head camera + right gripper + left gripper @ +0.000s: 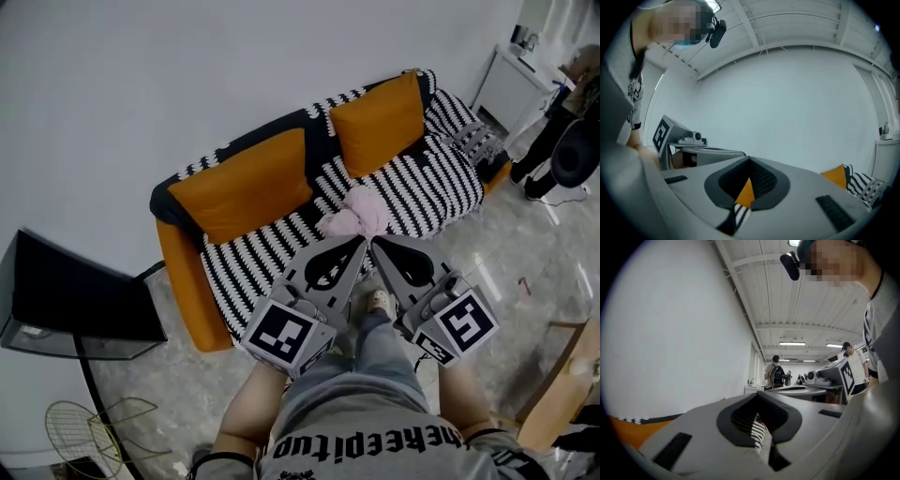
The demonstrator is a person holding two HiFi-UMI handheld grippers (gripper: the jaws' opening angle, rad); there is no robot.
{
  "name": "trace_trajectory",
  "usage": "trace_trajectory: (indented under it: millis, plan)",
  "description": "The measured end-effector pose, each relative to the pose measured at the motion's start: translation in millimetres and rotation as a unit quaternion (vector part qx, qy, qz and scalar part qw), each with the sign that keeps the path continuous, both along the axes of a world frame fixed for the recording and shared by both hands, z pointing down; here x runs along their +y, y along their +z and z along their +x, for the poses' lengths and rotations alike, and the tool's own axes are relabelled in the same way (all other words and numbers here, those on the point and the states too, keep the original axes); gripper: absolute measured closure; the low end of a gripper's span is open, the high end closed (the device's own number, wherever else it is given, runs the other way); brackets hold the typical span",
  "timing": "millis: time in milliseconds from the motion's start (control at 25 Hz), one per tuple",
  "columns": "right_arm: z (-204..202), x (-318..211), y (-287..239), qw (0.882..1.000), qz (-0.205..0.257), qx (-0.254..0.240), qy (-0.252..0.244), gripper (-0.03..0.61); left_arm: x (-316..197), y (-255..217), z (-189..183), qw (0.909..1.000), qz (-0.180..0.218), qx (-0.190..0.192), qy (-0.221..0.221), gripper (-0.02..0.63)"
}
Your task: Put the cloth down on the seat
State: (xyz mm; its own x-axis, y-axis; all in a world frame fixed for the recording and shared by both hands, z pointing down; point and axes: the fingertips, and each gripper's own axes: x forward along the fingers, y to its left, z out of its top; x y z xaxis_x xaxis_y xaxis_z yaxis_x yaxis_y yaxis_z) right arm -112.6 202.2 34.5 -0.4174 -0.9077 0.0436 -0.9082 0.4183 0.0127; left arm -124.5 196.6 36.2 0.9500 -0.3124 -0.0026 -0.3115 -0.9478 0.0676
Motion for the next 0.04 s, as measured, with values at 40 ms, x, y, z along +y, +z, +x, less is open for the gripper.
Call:
trace_trajectory:
  millis: [40]
  plan:
    - [-2.2, -1.4, -0.5, 1.0, 0.001, 0.001, -0.001, 0.584, -1.3, -0.6, -2.0, 1.0, 0.001, 0.0, -0.001, 0.591]
